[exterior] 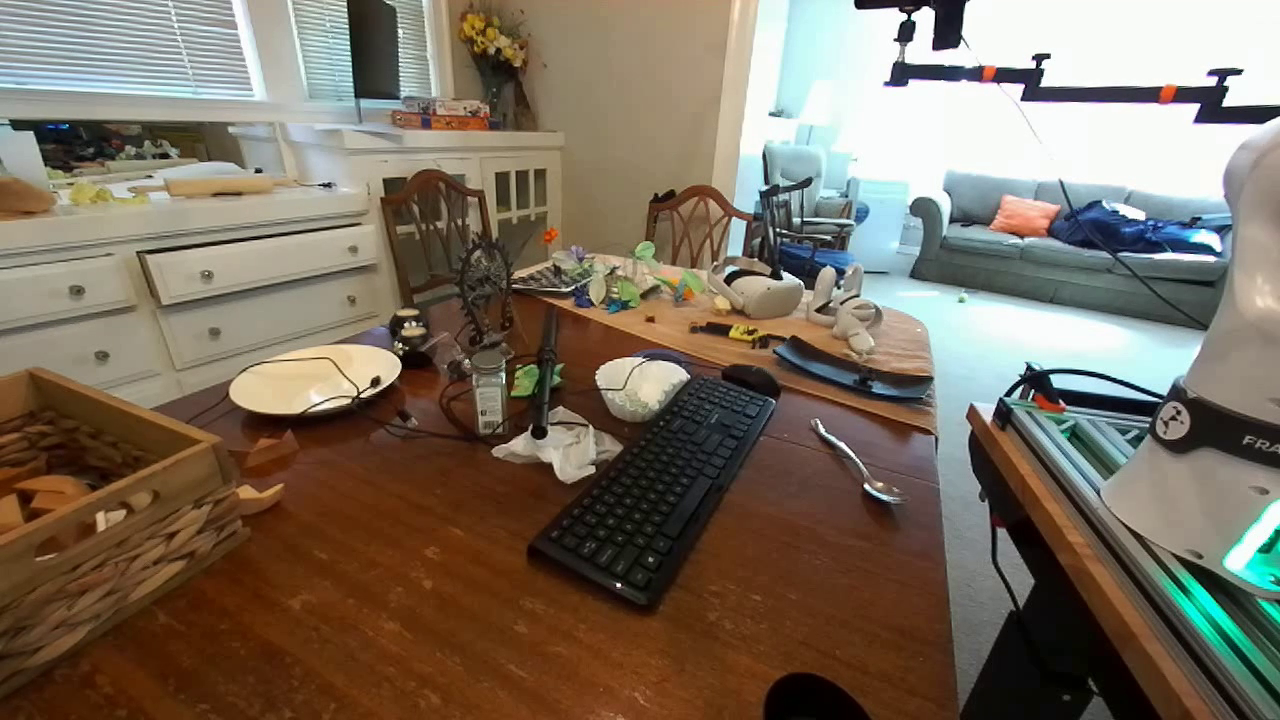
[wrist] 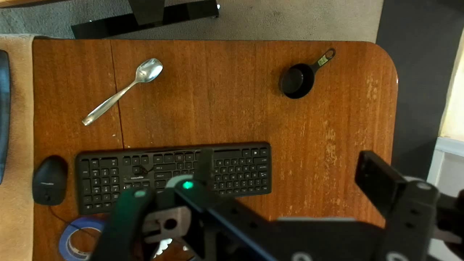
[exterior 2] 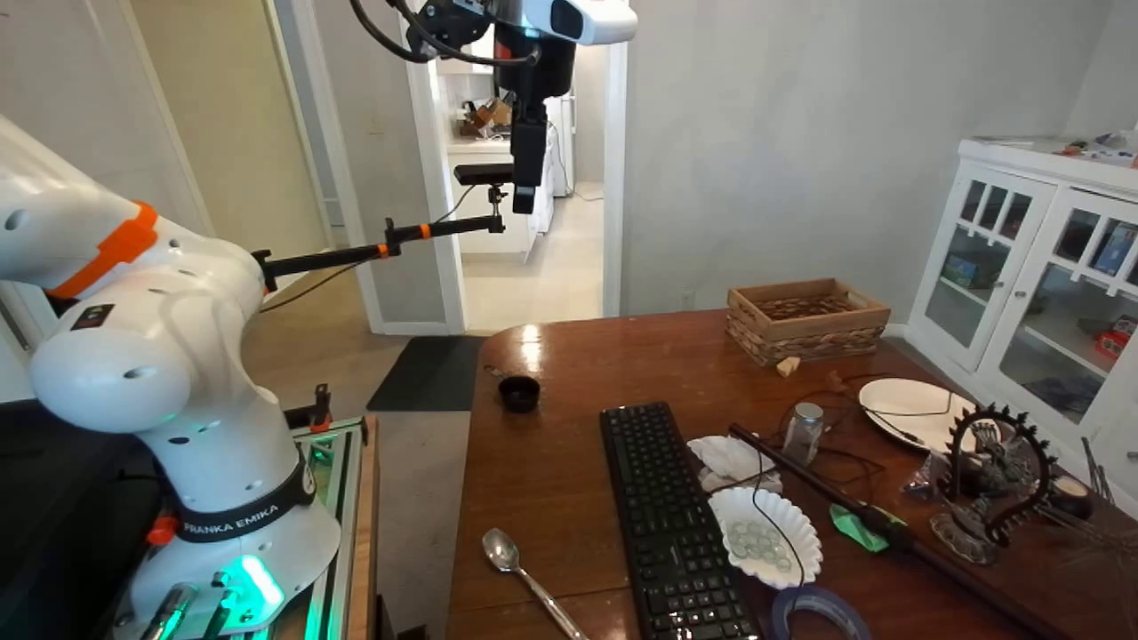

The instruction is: Press a key on the keyboard.

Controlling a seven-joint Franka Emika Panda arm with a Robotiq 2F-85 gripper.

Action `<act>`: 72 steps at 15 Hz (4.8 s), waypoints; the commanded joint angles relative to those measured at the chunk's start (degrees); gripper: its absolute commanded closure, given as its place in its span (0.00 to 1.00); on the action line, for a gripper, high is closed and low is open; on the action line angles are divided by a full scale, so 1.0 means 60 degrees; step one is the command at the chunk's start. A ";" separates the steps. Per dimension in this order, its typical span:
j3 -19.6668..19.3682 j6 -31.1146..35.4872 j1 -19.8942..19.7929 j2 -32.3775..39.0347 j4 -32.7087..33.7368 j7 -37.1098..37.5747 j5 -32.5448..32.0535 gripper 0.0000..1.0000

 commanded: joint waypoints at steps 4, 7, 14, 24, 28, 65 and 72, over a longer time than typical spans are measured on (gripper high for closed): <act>-0.0685 0.0961 -0.0931 0.1427 0.0386 -0.1025 -0.1232 0.00; -0.1053 0.1709 -0.1220 0.2392 0.0557 -0.1346 -0.1637 0.00; -0.1423 0.4711 -0.1189 0.4438 0.0435 -0.3541 -0.1771 0.00; -0.1266 0.6316 -0.1302 0.5467 0.0383 -0.4112 -0.1106 0.00; -0.1304 0.6288 -0.1333 0.5613 0.0371 -0.4454 -0.1188 0.00; -0.1173 0.8127 -0.2935 1.1238 0.2377 -0.2364 -0.0786 1.00; -0.1147 0.8402 -0.2991 1.1652 0.2616 -0.2007 -0.0668 1.00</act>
